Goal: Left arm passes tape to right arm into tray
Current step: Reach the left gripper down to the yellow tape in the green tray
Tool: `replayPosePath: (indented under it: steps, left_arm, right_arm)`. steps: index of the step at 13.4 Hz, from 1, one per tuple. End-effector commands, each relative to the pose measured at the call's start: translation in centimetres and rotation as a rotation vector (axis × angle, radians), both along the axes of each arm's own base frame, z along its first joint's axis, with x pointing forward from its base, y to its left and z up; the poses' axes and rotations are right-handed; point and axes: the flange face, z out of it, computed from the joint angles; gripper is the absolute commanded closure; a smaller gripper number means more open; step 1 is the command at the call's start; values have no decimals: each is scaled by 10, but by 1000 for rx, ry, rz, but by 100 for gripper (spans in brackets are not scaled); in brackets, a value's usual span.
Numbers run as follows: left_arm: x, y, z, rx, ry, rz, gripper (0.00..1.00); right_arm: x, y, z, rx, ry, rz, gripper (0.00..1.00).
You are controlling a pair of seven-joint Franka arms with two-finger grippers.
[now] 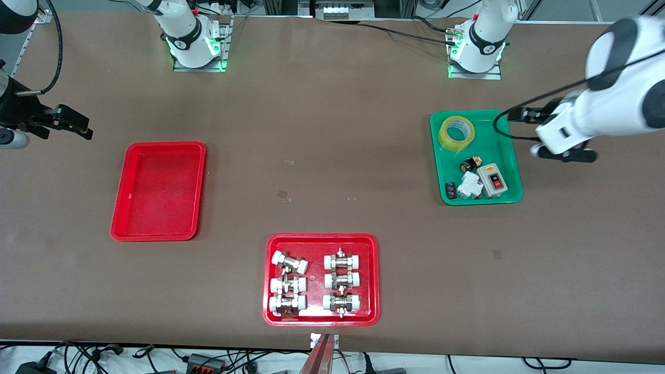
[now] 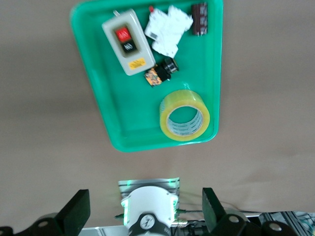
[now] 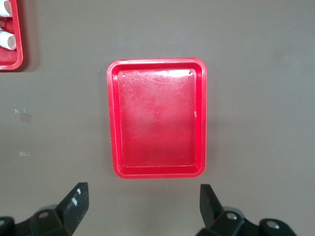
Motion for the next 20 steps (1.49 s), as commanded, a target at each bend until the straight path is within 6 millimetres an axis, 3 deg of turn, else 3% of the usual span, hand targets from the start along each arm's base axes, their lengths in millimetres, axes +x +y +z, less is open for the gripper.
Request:
replayPosePath:
  steps: [1,4,6,9,12,14,17,20]
  left_arm:
    - [-48,0,-74,-3,4,67,0]
    - [-84,3,-151,-8,-27,121,0]
    - [-100,0,-188,0,-9,178,0]
    - [-106,-5,-219,-21,20,223,0]
    - [-111,-3,-232,-20,17,233,4]
    - [-116,-3,-240,-21,21,244,19]
    - [-115,-4,-239,-22,21,240,77]
    - [-113,-4,-238,-31,13,227,95]
  right_arm:
    - [-6,1,4,-3,-17,14,0]
    - [-9,2,2,-2,6,16,0]
    - [-7,2,3,-2,-3,17,0]
    - [-8,-2,-3,-1,20,9,0]
    - [-6,-1,-1,-5,7,13,0]
    - [-7,-2,-2,-9,10,12,0]
    - [-7,-2,-3,-9,15,12,0]
    - [-7,-4,-3,-9,18,9,0]
